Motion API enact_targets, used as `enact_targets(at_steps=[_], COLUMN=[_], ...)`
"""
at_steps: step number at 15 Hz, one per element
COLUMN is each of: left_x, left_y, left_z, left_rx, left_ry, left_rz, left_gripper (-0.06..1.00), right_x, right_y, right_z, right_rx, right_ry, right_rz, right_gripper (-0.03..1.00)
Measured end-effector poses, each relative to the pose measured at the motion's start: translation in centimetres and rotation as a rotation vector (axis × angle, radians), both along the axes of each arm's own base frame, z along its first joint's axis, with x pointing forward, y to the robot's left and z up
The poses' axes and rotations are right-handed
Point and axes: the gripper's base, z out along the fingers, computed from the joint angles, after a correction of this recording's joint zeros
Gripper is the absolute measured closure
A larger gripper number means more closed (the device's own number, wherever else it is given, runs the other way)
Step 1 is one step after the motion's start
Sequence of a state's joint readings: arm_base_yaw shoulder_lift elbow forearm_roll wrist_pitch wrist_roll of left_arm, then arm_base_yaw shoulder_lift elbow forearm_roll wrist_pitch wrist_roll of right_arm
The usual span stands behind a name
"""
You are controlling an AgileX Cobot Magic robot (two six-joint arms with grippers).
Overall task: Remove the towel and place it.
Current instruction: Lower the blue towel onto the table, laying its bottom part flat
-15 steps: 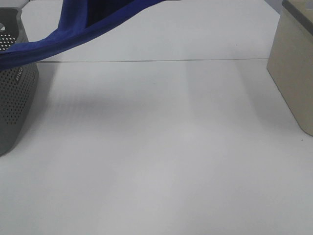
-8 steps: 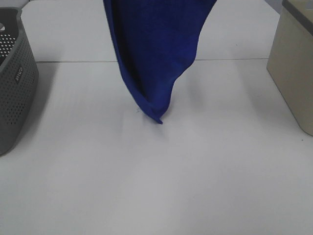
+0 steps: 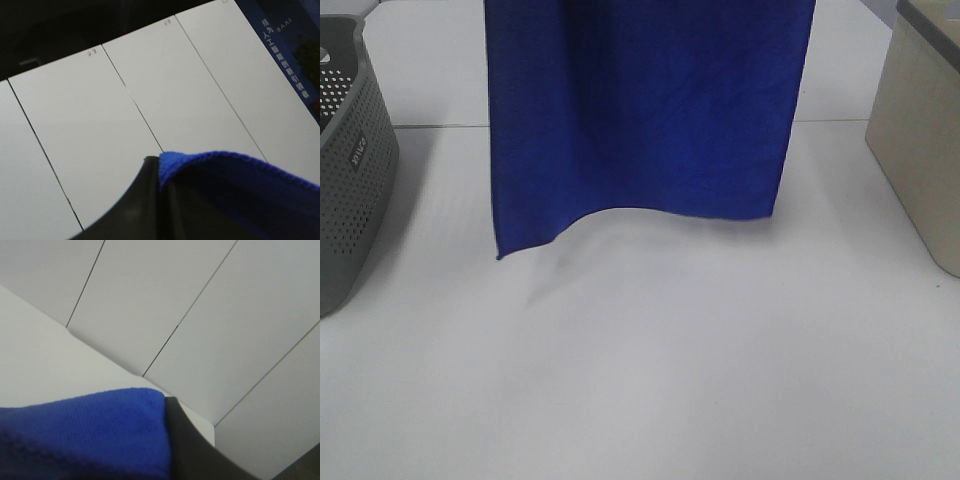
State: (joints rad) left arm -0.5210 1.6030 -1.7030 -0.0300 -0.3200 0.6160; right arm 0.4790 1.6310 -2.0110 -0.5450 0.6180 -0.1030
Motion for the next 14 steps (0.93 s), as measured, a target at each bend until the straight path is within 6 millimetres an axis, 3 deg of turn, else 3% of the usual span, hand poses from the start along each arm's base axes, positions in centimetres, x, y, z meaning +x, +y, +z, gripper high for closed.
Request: enact_targets(at_steps=[5,6,11,14], left_x=[3.2,5.5,10.8,13.5], left_y=[0.5,1.0,1.7,1.7], left_z=[0.0,-0.2,-2.5,-3.8], left_rx=[-0.036,-0.036,-0.036,-0.042], left_ry=[-0.072,-0.068,-0.048,-0.062], left_rz=[0.053,0.088,0.146,0.166], left_gripper=[0.94,0.94,0.94,0.94], right_x=[3.1,4.8,10.1,12.1], right_y=[2.6,3.6,2.2,2.0], right_z=[-0.9,-2.1,-4.6,-4.8], right_rx=[0.061,0.088,0.197,0.241], right_ry=[-0.172,-0.207,-0.230,-0.271], right_rz=[0.107,0.149,0.119,0.114], right_gripper=[0.95,0.95,0.95,0.95])
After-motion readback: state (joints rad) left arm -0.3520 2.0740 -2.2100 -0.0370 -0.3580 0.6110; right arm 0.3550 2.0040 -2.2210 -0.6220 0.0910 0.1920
